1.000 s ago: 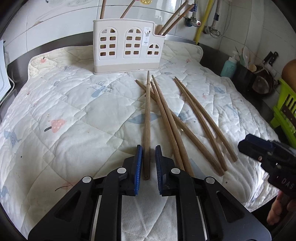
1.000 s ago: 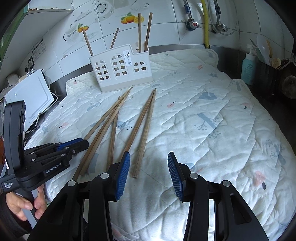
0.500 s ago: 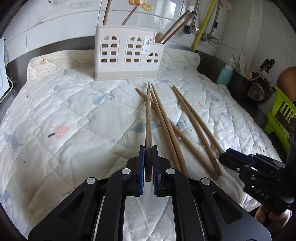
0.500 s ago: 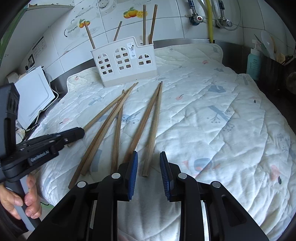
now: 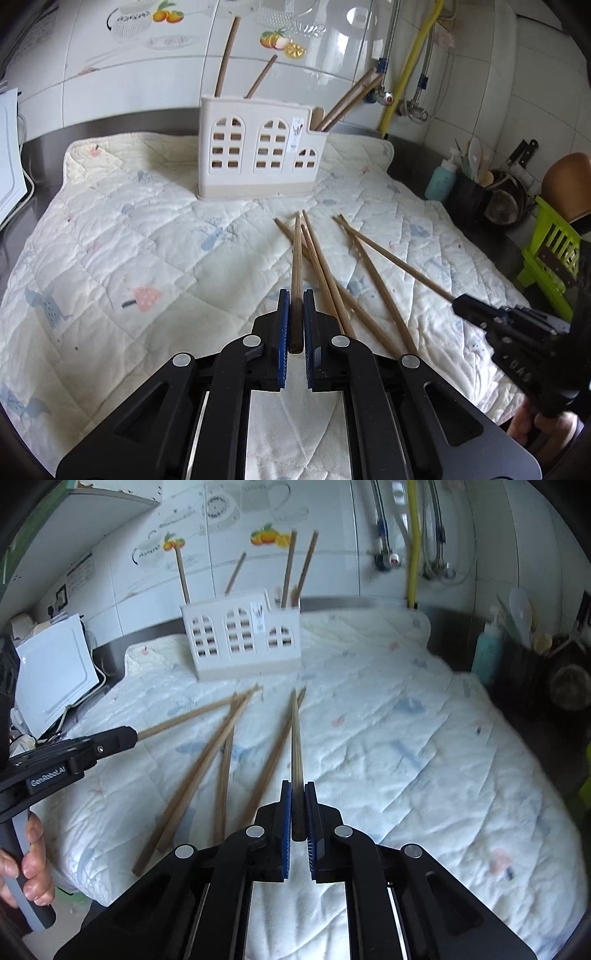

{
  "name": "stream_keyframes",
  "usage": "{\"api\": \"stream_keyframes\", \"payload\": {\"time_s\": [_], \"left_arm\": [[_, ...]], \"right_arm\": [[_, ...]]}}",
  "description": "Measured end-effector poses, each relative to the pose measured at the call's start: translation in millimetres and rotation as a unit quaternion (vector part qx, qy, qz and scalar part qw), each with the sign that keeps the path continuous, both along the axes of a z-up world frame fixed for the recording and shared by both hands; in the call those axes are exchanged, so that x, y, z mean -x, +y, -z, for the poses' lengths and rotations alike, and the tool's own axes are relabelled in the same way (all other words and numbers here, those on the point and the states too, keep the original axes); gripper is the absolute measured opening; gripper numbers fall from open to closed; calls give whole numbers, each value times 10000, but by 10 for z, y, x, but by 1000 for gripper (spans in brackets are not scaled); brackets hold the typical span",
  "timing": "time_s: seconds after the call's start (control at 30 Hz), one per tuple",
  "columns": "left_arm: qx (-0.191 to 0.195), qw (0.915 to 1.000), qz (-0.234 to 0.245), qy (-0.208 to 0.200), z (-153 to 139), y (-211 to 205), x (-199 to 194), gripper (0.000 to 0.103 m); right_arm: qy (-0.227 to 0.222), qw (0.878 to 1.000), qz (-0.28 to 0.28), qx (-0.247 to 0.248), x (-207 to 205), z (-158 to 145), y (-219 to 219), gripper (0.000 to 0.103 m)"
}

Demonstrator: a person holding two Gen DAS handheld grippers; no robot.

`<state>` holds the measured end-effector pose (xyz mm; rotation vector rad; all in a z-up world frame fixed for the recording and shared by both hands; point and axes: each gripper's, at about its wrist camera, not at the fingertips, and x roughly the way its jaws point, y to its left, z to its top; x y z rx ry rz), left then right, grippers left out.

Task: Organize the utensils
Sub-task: 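Close the right tool on a chopstick while the left tool lifts its chopstick, then carry both held chopsticks to the white holder and lower them in upright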

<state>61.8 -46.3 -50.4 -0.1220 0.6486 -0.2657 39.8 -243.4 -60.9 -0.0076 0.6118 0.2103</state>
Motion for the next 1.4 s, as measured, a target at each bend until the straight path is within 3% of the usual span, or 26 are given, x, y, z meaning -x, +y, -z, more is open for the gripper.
{"api": "stream_keyframes", "payload": {"time_s": [0.27,0.53,0.9,1.4], "left_arm": [[40,9992,173,-367,-340,19,37,6],[272,9980,216,-523,-590,128,-18,6],[62,9954,327,-903,-1037,157,-234,5],[-132,9907,168,-1341,-1811,284,-862,5]], "right_arm": [[-675,9969,-344,229,-65,-666,-42,7],[-753,9933,-875,66,-310,-1187,-30,7],[-814,9858,-1467,53,-603,-1717,189,7],[-1046,9797,-1712,32,-1192,-2365,418,7]]}}
